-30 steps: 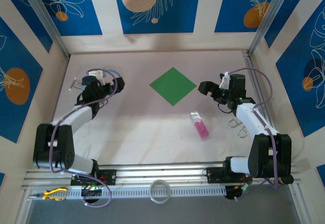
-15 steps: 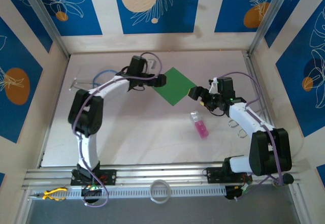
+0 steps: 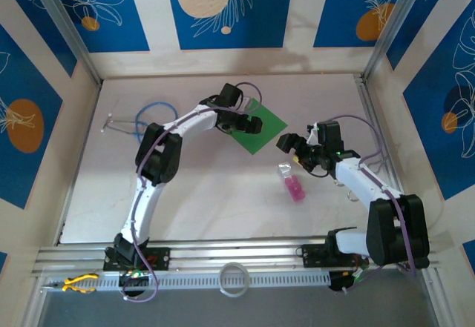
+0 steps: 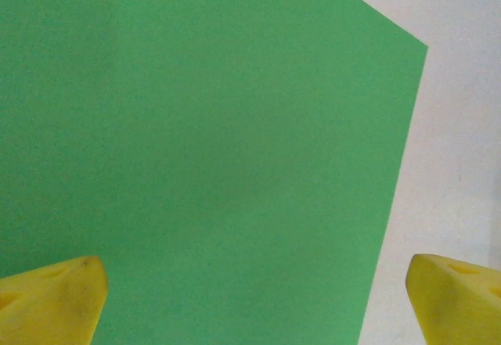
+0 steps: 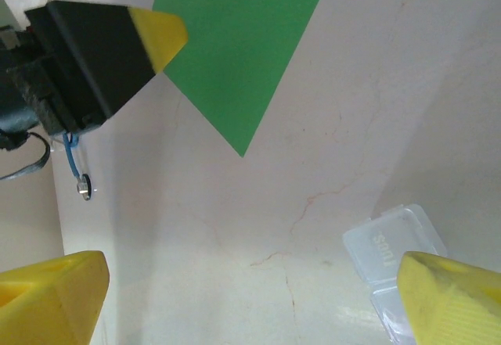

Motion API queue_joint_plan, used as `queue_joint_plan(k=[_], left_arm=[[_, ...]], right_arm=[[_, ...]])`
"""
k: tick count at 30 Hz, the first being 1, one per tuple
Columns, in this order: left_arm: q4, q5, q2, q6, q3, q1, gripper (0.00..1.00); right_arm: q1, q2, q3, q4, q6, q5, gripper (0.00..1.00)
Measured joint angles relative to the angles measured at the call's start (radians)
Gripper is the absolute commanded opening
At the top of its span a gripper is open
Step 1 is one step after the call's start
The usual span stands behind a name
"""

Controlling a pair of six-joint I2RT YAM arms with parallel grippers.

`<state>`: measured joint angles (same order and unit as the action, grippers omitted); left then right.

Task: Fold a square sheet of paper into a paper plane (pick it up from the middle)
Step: Move the square sheet of paper to the center of the table.

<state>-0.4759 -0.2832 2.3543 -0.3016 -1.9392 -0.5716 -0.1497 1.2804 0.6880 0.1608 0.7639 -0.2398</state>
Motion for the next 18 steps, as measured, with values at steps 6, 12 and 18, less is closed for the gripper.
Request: queue_joint_plan(k=[6,12,18], left_arm=[[-0.043,0.013,0.039,-0.01,-0.039,-0.007,0.99],[-0.075,0.103,0.029,-0.047,-0.026,-0.018,1.0],[-0.059,0.205,-0.105,-0.15,0.187,-0.021,1.0]], right_arm=[[-0.009,-0.001,-0.016,-0.011,0.012,0.0,0.95],[-0.015,-0.001,-0.016,-0.017,0.016,0.0,0.95],[-0.027,-0.001,-0.016,-0.015,0.019,0.003,0.95]])
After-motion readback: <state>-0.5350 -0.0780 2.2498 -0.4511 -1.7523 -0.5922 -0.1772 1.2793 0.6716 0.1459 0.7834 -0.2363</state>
